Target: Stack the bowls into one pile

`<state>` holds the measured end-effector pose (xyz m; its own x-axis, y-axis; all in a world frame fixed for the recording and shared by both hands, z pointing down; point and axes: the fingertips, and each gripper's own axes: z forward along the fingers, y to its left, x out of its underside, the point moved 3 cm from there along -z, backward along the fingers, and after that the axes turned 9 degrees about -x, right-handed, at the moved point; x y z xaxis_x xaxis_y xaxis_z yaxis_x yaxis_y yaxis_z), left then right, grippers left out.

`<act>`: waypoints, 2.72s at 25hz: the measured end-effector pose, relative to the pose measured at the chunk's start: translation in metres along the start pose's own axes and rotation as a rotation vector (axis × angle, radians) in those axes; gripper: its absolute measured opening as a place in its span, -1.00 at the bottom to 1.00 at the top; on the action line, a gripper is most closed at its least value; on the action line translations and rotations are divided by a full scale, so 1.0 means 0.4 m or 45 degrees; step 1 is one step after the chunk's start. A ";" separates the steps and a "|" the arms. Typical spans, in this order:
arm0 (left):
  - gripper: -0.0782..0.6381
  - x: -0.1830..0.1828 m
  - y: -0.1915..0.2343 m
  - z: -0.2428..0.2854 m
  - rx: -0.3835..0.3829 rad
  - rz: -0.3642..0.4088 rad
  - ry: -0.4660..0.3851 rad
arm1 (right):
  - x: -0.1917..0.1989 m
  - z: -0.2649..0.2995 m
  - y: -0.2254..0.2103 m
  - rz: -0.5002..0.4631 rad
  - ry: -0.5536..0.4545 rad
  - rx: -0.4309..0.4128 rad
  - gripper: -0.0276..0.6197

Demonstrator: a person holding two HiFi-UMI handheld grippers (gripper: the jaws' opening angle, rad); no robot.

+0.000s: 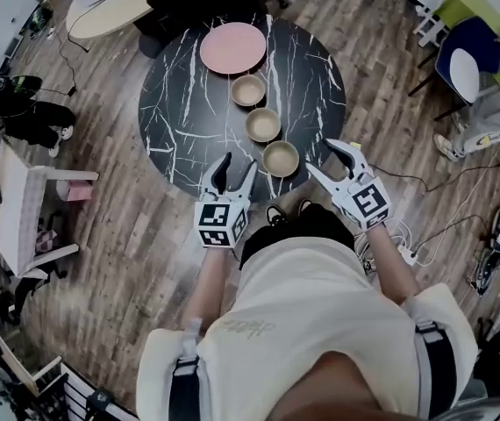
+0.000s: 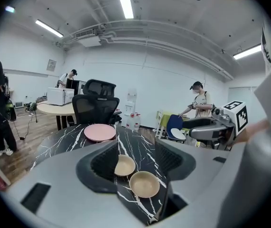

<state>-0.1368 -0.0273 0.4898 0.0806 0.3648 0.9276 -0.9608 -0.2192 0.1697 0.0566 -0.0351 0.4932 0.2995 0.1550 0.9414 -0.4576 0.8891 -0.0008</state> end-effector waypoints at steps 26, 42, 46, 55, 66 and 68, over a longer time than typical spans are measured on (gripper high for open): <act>-0.07 0.053 0.071 0.218 -0.253 -0.170 0.191 | 0.017 0.106 -0.277 0.063 -0.120 -0.237 -0.18; -0.12 0.243 0.151 0.389 -0.304 -0.307 0.404 | 0.084 0.110 -0.323 0.092 -0.047 -0.284 -0.19; -0.12 0.292 0.169 0.413 -0.326 -0.265 0.482 | 0.111 0.104 -0.341 0.111 -0.021 -0.277 -0.19; -0.23 0.387 0.205 0.469 -0.360 -0.288 0.596 | 0.143 0.099 -0.398 0.137 0.011 -0.247 -0.19; -0.46 0.421 0.207 0.501 -0.343 -0.320 0.680 | 0.131 0.127 -0.422 0.134 0.005 -0.259 -0.22; -0.51 0.424 0.207 0.501 -0.340 -0.324 0.689 | 0.123 0.124 -0.421 0.170 -0.023 -0.258 -0.23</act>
<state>-0.1496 -0.1651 0.7279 0.2362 0.7950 0.5587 -0.9678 0.1411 0.2083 0.1067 -0.1987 0.5563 0.2316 0.2707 0.9344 -0.3145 0.9298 -0.1913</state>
